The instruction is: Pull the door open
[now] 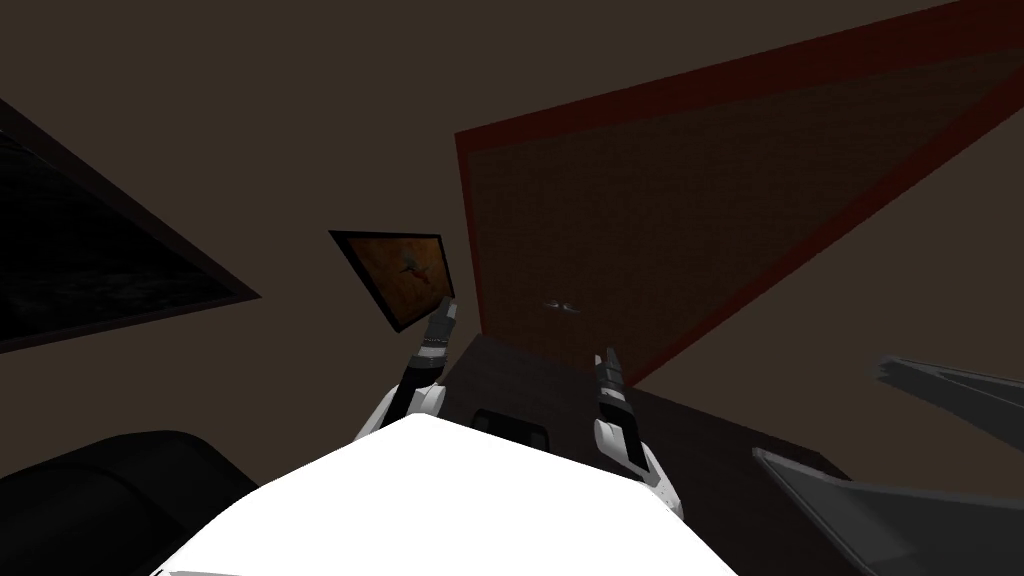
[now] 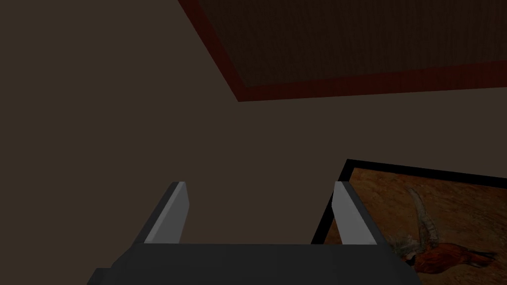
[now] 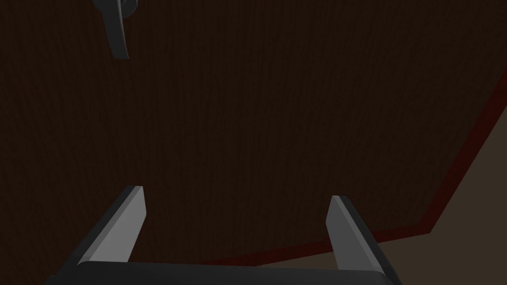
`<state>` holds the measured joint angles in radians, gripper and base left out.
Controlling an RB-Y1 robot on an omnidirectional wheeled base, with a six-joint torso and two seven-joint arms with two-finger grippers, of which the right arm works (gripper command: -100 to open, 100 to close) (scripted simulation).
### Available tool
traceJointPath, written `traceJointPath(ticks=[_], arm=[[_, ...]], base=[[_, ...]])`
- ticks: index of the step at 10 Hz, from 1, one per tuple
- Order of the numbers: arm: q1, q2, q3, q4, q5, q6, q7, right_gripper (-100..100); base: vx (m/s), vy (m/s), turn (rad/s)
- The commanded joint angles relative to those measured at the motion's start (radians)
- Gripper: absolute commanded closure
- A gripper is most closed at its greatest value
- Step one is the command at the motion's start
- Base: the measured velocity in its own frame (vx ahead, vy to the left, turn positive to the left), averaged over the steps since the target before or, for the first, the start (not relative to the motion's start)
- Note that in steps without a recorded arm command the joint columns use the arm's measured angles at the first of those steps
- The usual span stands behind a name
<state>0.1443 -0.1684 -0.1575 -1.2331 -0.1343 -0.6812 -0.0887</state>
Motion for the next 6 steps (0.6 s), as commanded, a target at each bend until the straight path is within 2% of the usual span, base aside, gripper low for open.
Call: traceJointPath(ticks=[1, 6], arm=[[-0.013, -0.006, -0.009, 0.048, -0.007, -0.013, 0.002, -100], [-0.062, -0.02, -0.038, 0.191, -0.027, -0.044, 0.01, -100]], base=[[0.085, -0.035, 0.174], [0.099, -0.037, 0.132]])
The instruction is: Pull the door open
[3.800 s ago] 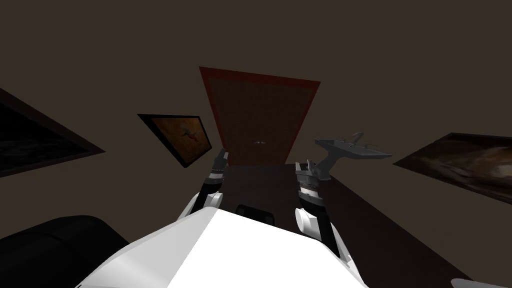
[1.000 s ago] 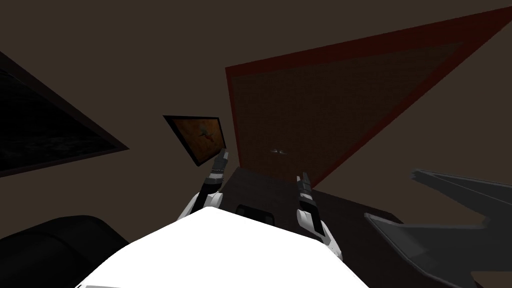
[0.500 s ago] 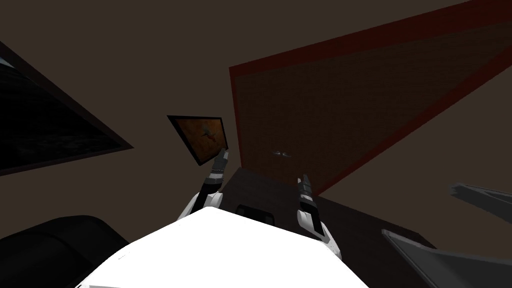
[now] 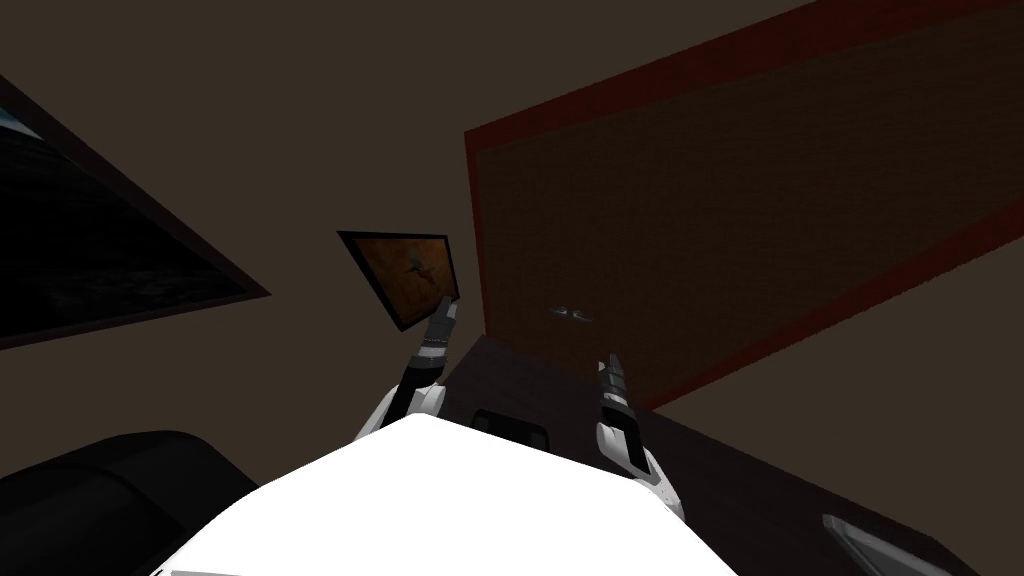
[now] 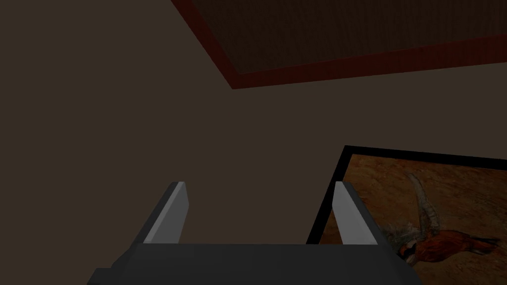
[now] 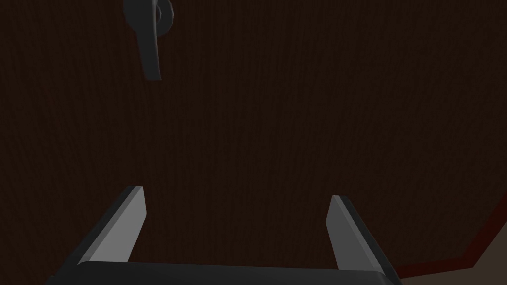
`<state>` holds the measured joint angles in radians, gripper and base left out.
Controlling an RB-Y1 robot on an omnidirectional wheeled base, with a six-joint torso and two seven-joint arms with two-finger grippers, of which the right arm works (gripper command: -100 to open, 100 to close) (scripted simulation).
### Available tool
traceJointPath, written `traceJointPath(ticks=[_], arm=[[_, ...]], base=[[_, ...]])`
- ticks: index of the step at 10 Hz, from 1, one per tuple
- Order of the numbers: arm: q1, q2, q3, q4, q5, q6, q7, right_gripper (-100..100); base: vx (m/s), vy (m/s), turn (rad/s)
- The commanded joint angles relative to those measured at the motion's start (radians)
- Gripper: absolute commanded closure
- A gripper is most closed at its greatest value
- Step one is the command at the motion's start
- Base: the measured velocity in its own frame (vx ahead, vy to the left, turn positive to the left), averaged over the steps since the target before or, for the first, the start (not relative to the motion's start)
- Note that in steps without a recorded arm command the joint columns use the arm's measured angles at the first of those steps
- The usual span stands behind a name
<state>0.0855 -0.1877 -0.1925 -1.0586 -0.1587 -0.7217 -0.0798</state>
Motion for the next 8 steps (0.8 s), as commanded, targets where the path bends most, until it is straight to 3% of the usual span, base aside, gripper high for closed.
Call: traceJointPath(ticks=[1, 6, 8], arm=[[-0.012, -0.004, -0.009, 0.044, -0.006, -0.01, 0.003, -100], [-0.056, -0.016, -0.035, 0.173, -0.024, -0.038, 0.01, -100], [-0.065, -0.019, -0.04, 0.198, -0.028, -0.044, 0.012, -100]], base=[[0.098, -0.046, 0.131], [0.083, -0.036, 0.116], [0.052, -0.026, 0.051]])
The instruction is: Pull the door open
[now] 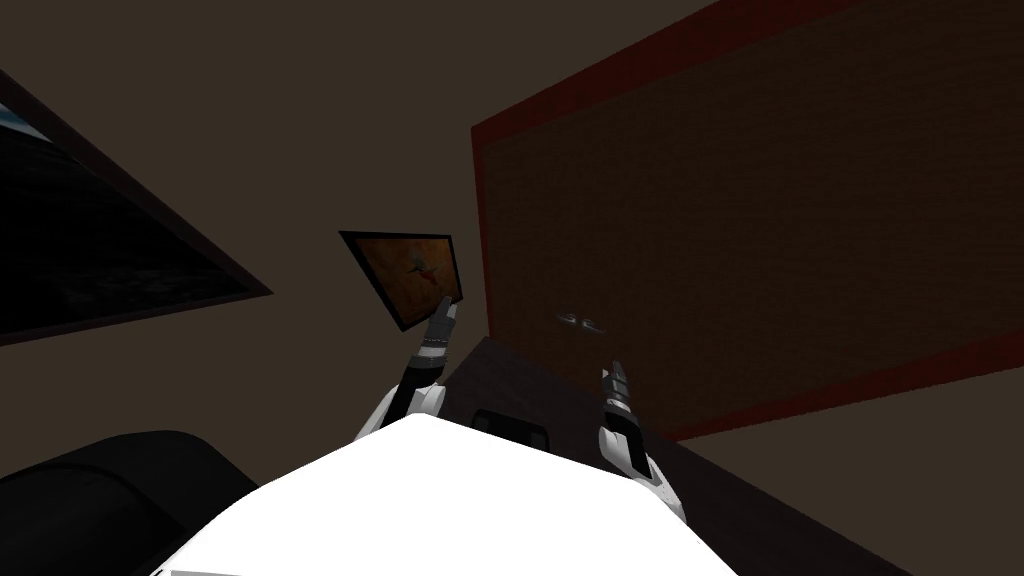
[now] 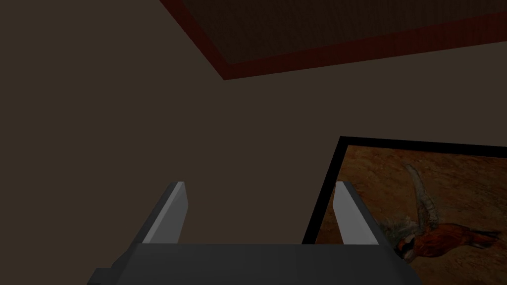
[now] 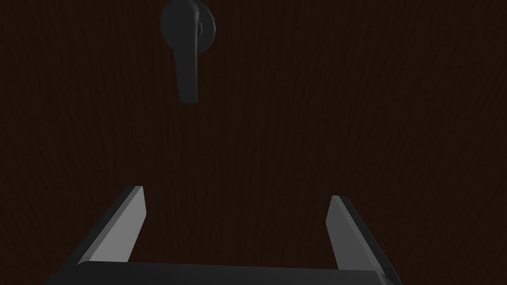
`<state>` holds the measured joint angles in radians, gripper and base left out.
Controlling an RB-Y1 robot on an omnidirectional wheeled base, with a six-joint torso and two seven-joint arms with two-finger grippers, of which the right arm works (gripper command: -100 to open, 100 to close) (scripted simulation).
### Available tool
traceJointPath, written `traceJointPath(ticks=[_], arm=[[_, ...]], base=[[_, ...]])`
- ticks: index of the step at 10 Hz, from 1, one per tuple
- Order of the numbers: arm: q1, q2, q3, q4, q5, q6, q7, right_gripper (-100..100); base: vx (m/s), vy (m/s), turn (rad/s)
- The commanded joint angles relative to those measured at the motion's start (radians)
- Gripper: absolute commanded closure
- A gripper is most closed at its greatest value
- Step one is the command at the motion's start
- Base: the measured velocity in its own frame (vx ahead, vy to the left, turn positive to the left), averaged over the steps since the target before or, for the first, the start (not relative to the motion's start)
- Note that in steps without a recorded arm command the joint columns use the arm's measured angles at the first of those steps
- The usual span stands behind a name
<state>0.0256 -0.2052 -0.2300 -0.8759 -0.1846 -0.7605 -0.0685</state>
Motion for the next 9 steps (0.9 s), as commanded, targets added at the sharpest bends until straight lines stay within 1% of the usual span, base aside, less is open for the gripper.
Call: traceJointPath(ticks=[1, 5, 9], arm=[[-0.012, -0.003, -0.007, 0.037, -0.005, -0.01, 0.002, -100], [-0.042, -0.012, -0.024, 0.122, -0.017, -0.028, 0.007, -100], [-0.065, -0.018, -0.038, 0.191, -0.026, -0.043, 0.011, -100]], base=[[0.059, -0.036, 0.118], [0.072, -0.042, 0.1], [0.059, -0.036, 0.082]])
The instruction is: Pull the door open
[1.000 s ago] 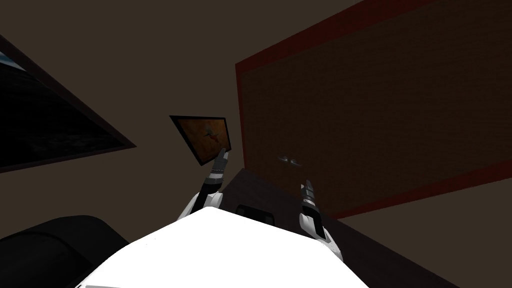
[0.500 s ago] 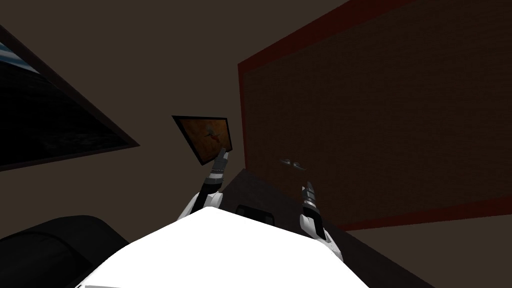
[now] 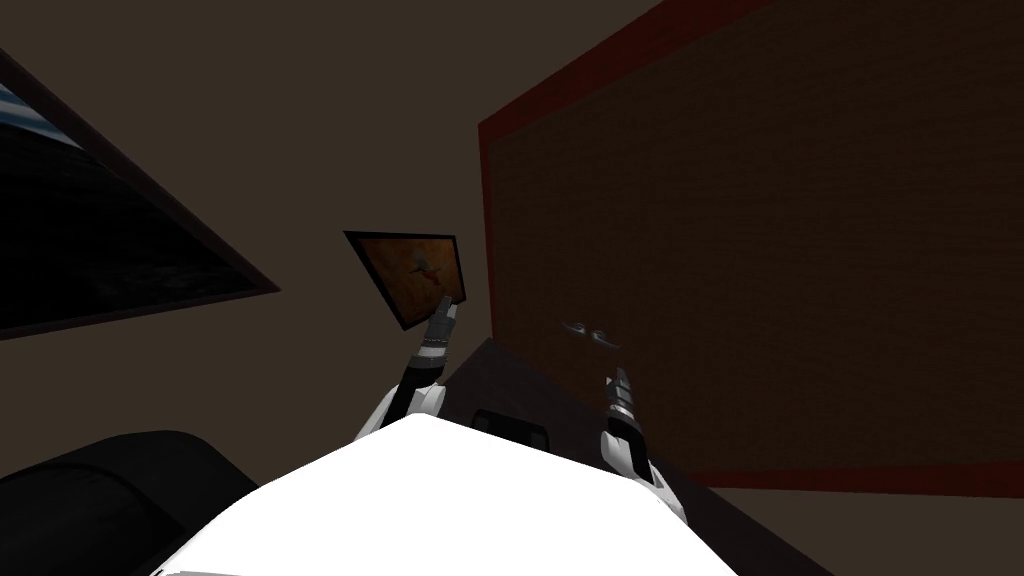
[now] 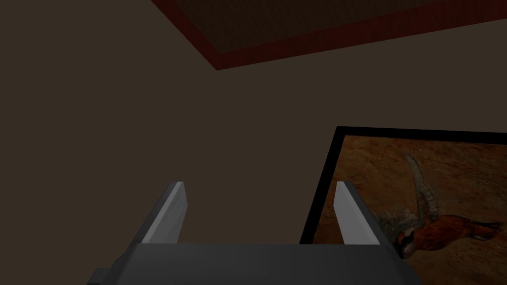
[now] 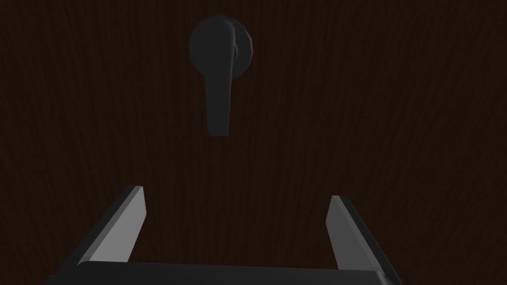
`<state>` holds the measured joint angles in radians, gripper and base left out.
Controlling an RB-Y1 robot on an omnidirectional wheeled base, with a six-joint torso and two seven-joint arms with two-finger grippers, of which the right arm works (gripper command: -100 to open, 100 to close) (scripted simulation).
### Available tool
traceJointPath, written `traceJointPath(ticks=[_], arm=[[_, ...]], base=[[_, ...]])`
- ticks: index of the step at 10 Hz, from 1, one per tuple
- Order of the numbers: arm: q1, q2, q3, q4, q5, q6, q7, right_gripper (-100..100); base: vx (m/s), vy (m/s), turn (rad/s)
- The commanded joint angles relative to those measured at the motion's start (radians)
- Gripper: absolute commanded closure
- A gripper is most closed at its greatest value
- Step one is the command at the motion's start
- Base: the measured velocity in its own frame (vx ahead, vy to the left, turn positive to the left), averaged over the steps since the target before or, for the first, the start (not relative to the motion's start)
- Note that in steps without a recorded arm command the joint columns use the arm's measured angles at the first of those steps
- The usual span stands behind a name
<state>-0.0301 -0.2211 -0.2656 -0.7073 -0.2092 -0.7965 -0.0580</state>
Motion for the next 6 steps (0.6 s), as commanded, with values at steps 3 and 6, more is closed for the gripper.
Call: traceJointPath(ticks=[3, 6], arm=[[-0.028, -0.007, -0.013, 0.073, -0.009, -0.019, 0.003, -100], [-0.039, -0.01, -0.017, 0.1, -0.012, -0.025, 0.004, -100]], base=[[0.053, -0.038, 0.073], [0.06, -0.036, 0.07]])
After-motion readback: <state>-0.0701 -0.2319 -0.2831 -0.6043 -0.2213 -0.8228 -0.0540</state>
